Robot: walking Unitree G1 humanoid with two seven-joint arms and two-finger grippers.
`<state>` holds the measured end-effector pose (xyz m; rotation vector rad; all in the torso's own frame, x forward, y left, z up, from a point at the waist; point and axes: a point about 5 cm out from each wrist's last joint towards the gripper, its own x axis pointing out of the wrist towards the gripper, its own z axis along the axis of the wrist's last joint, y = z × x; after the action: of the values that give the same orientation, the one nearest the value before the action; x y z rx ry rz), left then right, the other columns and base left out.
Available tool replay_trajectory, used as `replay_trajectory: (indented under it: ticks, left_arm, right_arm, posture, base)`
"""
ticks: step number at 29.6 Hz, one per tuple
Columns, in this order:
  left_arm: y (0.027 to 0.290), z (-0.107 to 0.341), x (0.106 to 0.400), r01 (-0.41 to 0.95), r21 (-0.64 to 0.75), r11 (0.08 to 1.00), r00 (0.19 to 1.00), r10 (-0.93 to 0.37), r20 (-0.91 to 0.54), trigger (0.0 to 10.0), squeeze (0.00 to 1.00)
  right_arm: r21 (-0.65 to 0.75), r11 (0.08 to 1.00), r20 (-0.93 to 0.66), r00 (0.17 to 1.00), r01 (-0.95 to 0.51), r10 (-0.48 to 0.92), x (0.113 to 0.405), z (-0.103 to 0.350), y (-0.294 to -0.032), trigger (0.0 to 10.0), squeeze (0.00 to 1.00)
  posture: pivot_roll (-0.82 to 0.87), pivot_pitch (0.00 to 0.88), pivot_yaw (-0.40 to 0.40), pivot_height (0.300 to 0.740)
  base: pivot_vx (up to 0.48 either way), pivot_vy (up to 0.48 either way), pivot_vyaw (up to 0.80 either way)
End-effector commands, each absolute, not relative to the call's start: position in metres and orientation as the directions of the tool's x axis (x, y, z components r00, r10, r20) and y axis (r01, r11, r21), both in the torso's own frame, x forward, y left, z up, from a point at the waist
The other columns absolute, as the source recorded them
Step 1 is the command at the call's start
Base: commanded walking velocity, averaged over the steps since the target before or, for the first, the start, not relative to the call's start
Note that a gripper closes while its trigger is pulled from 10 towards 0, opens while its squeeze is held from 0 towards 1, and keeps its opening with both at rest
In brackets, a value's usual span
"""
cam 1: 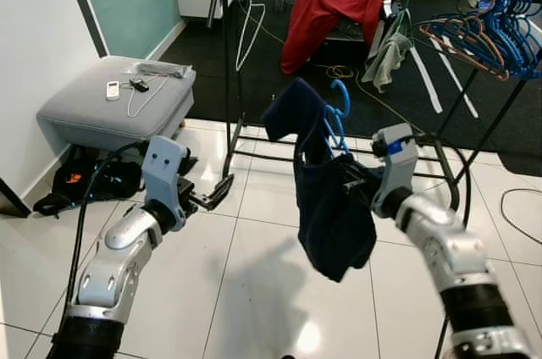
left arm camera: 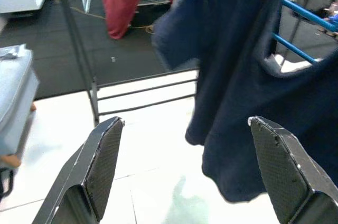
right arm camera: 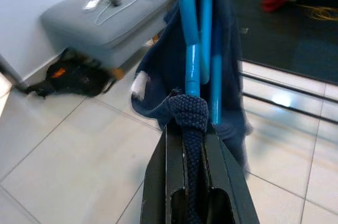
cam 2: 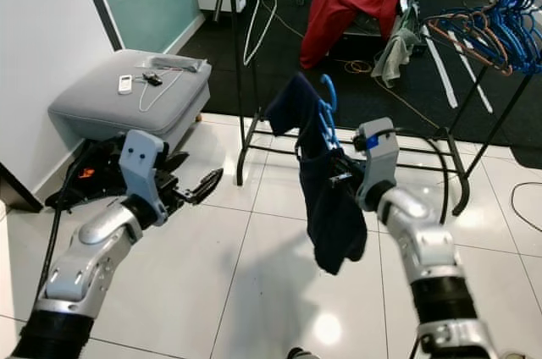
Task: Hang hanger
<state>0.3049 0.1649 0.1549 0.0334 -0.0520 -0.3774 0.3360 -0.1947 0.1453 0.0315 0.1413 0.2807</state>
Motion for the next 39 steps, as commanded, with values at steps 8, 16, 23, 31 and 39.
replay_trajectory:
  ticks: [8, 16, 23, 31, 39]
  left_arm:
    - [0.16, 0.154, 0.302, 0.339, 0.002, 0.941, 0.937, -0.337, 0.088, 10.0, 0.0]
    - [0.156, 0.155, 0.304, 0.316, 0.017, 0.948, 0.943, -0.316, 0.101, 10.0, 0.0]
    - [0.153, 0.156, 0.303, 0.314, 0.029, 0.949, 0.944, -0.315, 0.099, 10.0, 0.0]
    - [0.156, 0.155, 0.304, 0.311, 0.043, 0.95, 0.945, -0.314, 0.095, 10.0, 0.0]
    - [0.155, 0.154, 0.304, 0.329, 0.052, 0.943, 0.939, -0.333, 0.085, 10.0, 0.0]
  right_arm:
    - [0.013, 0.996, -0.045, 0.995, -0.093, 0.094, 0.342, 0.154, -0.208, 10.0, 0.0]
    - [0.053, 0.999, -0.013, 1.0, -0.014, 0.014, 0.344, 0.154, -0.212, 10.0, 0.0]
    - [0.099, 0.995, 0.011, 1.0, 0.005, -0.006, 0.345, 0.156, -0.215, 10.0, 0.0]
    - [0.095, 0.995, 0.055, 0.998, -0.04, 0.035, 0.349, 0.167, -0.204, 10.0, 0.0]
    - [0.105, 0.993, 0.081, 0.996, -0.052, 0.044, 0.353, 0.175, -0.199, 10.0, 0.0]
  posture:
    - [-0.1, 0.091, -0.021, 0.74]
    - [-0.1, 0.101, -0.019, 0.74]
    - [-0.09, 0.102, -0.017, 0.74]
    - [-0.09, 0.092, -0.004, 0.74]
    - [-0.1, 0.071, 0.005, 0.74]
  base:
    - [0.034, 0.0, 0.0]
    - [0.435, 0.0, 0.0]
    - [0.45, 0.0, 0.0]
    - [0.451, 0.0, 0.0]
    - [0.45, 0.0, 0.0]
